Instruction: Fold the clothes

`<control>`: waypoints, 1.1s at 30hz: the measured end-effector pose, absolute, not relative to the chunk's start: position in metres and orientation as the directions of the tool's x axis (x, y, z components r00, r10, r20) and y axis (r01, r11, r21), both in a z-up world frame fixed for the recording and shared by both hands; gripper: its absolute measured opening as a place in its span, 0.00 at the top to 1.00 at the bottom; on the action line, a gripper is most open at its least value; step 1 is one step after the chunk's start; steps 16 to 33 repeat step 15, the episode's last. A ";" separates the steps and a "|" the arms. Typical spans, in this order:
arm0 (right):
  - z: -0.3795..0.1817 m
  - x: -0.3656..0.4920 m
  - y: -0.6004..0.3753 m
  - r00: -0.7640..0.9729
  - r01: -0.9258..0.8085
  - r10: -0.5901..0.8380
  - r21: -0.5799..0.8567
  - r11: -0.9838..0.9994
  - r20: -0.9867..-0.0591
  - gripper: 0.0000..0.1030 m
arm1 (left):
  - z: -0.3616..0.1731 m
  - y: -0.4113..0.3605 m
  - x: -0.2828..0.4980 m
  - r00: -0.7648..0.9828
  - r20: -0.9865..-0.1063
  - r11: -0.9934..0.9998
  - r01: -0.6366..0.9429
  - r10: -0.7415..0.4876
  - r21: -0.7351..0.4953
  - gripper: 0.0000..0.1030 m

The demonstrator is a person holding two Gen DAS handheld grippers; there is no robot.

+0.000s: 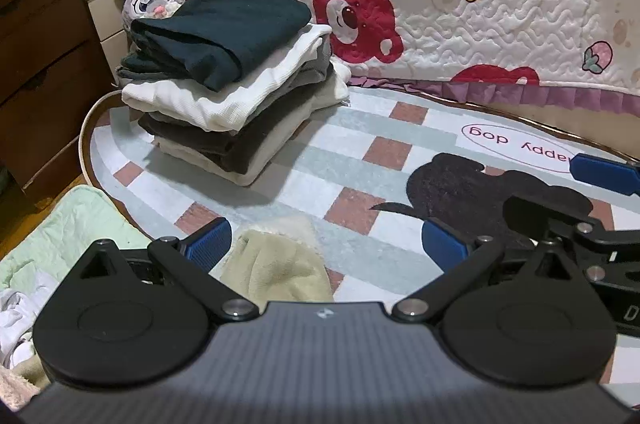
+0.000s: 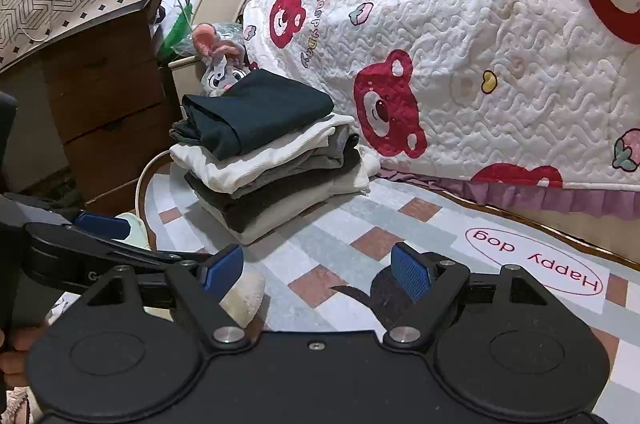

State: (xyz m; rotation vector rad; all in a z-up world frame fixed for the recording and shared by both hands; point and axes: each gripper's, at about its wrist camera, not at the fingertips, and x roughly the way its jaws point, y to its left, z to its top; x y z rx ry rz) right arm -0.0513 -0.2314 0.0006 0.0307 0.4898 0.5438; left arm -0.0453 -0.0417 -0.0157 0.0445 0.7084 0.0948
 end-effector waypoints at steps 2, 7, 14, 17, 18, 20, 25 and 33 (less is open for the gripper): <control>0.000 -0.051 -0.232 0.743 -0.488 0.503 0.157 0.859 -0.441 0.18 | -0.016 -0.042 -0.045 0.752 -0.651 0.995 -0.075 0.102 0.069 0.00; -0.002 -0.051 -0.233 0.744 -0.480 0.497 0.160 0.863 -0.447 0.18 | -0.018 -0.044 -0.045 0.747 -0.657 0.994 -0.081 0.106 0.069 0.00; -0.002 -0.053 -0.232 0.745 -0.478 0.494 0.158 0.864 -0.448 0.18 | -0.017 -0.044 -0.046 0.745 -0.659 0.995 -0.076 0.103 0.070 0.00; -0.001 -0.053 -0.232 0.745 -0.477 0.493 0.157 0.865 -0.449 0.18 | -0.017 -0.044 -0.046 0.744 -0.660 0.995 -0.073 0.101 0.070 0.00; -0.001 -0.053 -0.232 0.745 -0.477 0.493 0.157 0.865 -0.449 0.18 | -0.017 -0.044 -0.046 0.744 -0.660 0.995 -0.073 0.101 0.070 0.00; -0.001 -0.053 -0.232 0.745 -0.477 0.493 0.157 0.865 -0.449 0.18 | -0.017 -0.044 -0.046 0.744 -0.660 0.995 -0.073 0.101 0.070 0.00; -0.001 -0.053 -0.232 0.745 -0.477 0.493 0.157 0.865 -0.449 0.18 | -0.017 -0.044 -0.046 0.744 -0.660 0.995 -0.073 0.101 0.070 0.00; -0.001 -0.053 -0.232 0.745 -0.477 0.493 0.157 0.865 -0.449 0.18 | -0.017 -0.044 -0.046 0.744 -0.660 0.995 -0.073 0.101 0.070 0.00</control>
